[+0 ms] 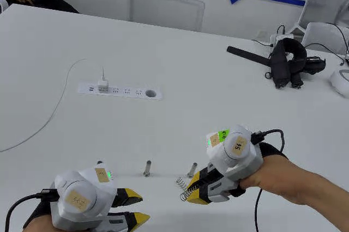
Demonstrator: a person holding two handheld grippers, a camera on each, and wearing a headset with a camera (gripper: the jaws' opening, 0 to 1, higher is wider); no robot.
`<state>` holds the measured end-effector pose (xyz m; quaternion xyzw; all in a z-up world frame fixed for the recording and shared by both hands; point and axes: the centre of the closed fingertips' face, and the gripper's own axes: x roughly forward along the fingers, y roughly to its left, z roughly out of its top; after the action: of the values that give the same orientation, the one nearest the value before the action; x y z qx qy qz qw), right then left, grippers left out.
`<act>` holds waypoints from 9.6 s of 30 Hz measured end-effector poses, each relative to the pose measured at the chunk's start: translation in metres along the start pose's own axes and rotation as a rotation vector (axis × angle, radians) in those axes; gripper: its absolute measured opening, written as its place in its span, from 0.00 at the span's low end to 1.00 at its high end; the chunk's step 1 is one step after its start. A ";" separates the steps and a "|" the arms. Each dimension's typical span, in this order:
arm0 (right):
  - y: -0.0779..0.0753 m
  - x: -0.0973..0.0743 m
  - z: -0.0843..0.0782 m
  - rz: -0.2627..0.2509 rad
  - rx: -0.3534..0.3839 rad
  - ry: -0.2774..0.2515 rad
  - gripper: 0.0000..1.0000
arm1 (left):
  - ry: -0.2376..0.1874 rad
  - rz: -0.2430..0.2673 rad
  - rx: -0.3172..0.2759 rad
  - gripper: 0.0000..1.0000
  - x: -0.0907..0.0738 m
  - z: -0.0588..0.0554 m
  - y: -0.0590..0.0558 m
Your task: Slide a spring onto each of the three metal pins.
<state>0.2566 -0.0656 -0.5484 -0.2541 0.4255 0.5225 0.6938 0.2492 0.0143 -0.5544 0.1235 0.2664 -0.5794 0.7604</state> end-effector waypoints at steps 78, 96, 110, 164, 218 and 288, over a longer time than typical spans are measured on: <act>-0.094 0.068 0.053 0.030 -0.052 0.089 0.13 | 0.009 0.263 -0.259 0.65 -0.052 -0.059 0.058; -0.092 0.079 0.058 0.047 -0.071 0.109 0.13 | 0.011 0.264 -0.277 0.64 -0.055 -0.066 0.057; -0.092 0.090 0.061 0.047 -0.096 0.121 0.13 | 0.008 0.264 -0.279 0.64 -0.056 -0.066 0.057; -0.088 0.101 0.037 0.023 -0.002 0.080 0.30 | 0.019 0.261 -0.272 0.64 -0.055 -0.064 0.053; -0.056 -0.016 -0.016 -0.301 0.553 -0.488 0.68 | -0.015 0.272 -0.234 0.66 -0.048 -0.024 0.062; -0.006 -0.027 -0.099 -0.345 0.671 -0.512 0.84 | 0.153 0.026 0.058 0.71 0.044 0.010 0.026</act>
<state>0.2275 -0.1603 -0.5761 0.0551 0.3373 0.2783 0.8976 0.2843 -0.0193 -0.5736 0.1926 0.3051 -0.5658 0.7414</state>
